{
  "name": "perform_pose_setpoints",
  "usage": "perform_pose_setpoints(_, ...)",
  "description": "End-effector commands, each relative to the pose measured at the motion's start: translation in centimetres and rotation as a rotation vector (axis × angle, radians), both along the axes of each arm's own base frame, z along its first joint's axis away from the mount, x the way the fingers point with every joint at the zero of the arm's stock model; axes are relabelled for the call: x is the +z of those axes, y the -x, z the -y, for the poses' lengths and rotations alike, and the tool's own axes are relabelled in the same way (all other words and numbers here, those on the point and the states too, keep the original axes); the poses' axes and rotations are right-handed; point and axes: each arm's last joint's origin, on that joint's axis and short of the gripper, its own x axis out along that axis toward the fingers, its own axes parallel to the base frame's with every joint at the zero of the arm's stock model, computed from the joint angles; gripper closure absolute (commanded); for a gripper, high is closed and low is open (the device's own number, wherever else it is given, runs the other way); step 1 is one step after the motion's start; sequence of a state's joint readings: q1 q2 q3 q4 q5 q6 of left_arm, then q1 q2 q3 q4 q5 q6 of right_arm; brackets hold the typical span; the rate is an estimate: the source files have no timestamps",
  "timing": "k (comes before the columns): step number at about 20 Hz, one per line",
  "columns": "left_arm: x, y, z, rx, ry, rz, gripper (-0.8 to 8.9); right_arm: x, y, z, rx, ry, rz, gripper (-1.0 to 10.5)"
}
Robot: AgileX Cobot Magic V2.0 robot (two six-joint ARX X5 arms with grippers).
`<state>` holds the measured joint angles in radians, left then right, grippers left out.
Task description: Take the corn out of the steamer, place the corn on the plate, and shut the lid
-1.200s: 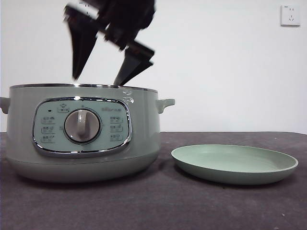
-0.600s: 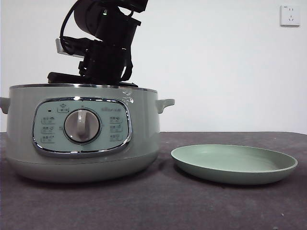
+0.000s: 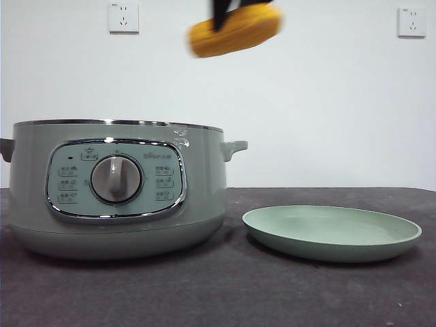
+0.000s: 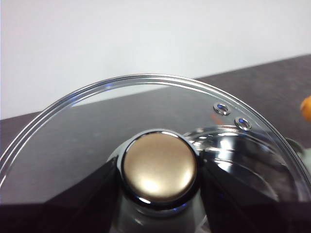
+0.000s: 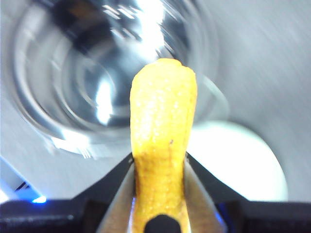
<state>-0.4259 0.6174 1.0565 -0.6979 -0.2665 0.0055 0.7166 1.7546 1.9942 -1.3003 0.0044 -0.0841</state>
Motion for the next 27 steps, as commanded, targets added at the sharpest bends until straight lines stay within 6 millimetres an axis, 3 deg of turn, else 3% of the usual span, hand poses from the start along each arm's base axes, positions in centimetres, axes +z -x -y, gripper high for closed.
perform_pose_setpoints(1, 0.9, -0.9, 0.6, -0.051, 0.071, 0.05, 8.22, 0.0, -0.6, 2.4, -0.115, 0.026, -0.064, 9.6)
perform_pose_setpoints(3, 0.8, -1.8, 1.2, -0.108, 0.112, 0.029, 8.22, -0.5, -1.6, 4.0, -0.207, 0.021, -0.09, 9.6)
perform_pose_setpoints(6, 0.7, -2.9, 2.0, -0.177, 0.144, -0.003, 8.22, -2.9, -2.7, 5.8, -0.306, 0.083, -0.158, 9.6)
perform_pose_setpoints(11, 0.3, -4.1, 2.6, -0.194, 0.138, -0.035, 8.22, -9.9, -2.8, 6.5, -0.336, 0.223, -0.293, 9.6)
perform_pose_setpoints(17, 0.0, -4.8, 2.9, -0.19, 0.132, -0.05, 8.22, -17.1, -3.6, 6.1, -0.358, 0.139, -0.202, 9.6)
perform_pose_setpoints(27, 0.3, -5.3, 3.1, -0.192, 0.142, -0.021, 8.22, -21.2, -3.2, 6.3, -0.361, 0.083, -0.132, 9.6)
